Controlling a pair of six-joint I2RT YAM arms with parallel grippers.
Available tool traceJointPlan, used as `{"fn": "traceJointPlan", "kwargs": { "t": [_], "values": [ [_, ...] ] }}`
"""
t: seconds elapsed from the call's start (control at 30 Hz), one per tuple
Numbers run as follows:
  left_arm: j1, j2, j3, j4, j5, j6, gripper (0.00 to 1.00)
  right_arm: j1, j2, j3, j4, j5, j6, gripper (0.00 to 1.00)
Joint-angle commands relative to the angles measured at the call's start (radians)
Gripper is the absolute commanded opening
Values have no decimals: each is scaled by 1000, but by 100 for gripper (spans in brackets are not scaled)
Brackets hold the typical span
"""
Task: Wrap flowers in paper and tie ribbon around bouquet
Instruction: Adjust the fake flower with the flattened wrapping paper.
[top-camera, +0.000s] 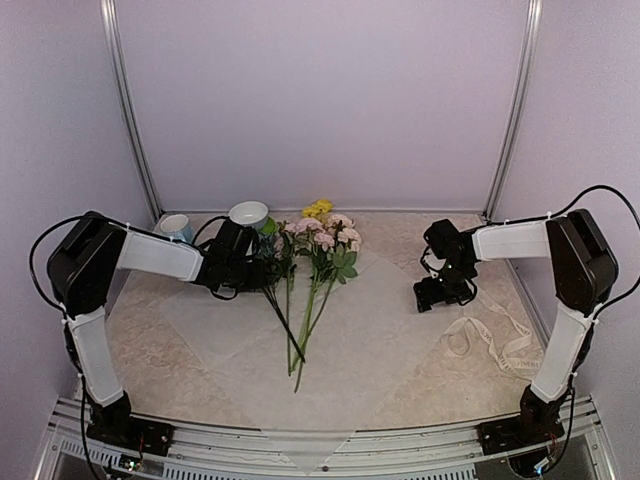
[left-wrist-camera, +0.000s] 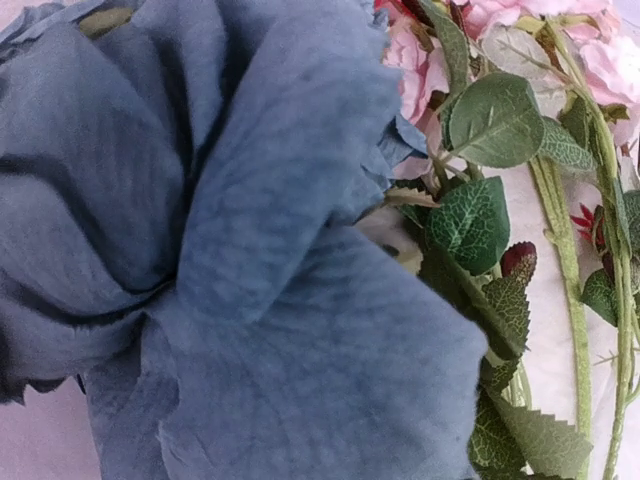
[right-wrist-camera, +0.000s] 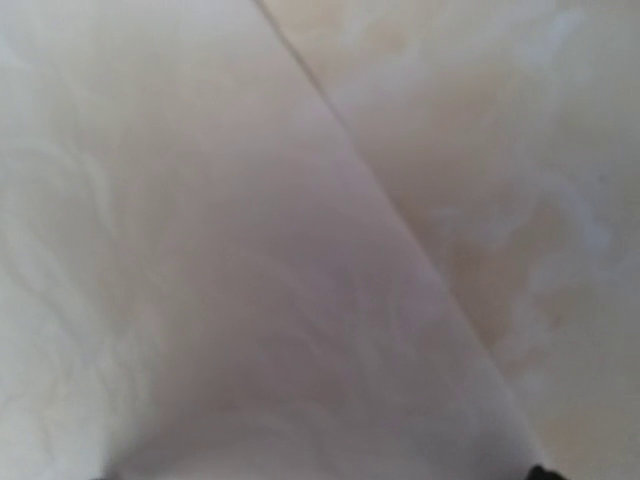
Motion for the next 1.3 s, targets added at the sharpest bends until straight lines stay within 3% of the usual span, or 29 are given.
{"fn": "traceJointPlan", "kwargs": {
  "t": [0.0,0.17,0.33,0.67,0.8,0.97,1.27],
  "values": [
    [-42,-68,-25,8,-39,52,22,-29,52,-59,-53,125,-7,89],
    [-107,-167,-57,37,-99,100,21,-35,64,-65,-51,141,-12,89],
    [-143,-229,-90,142,-55,161,18,-37,60,-68,-49,143,-15,89],
    [-157,-128,-49,226,-10,244,17,-37,60,-81,-37,137,-14,89],
    [-153,-62,-35,216,-24,195,31,-38,53,-78,-41,164,-12,89],
    [-137,-20,7,111,-78,142,63,-38,47,-19,-95,223,-12,90],
    [-156,-98,23,36,-142,173,97,-34,-77,70,-155,97,-48,91]
  ]
}}
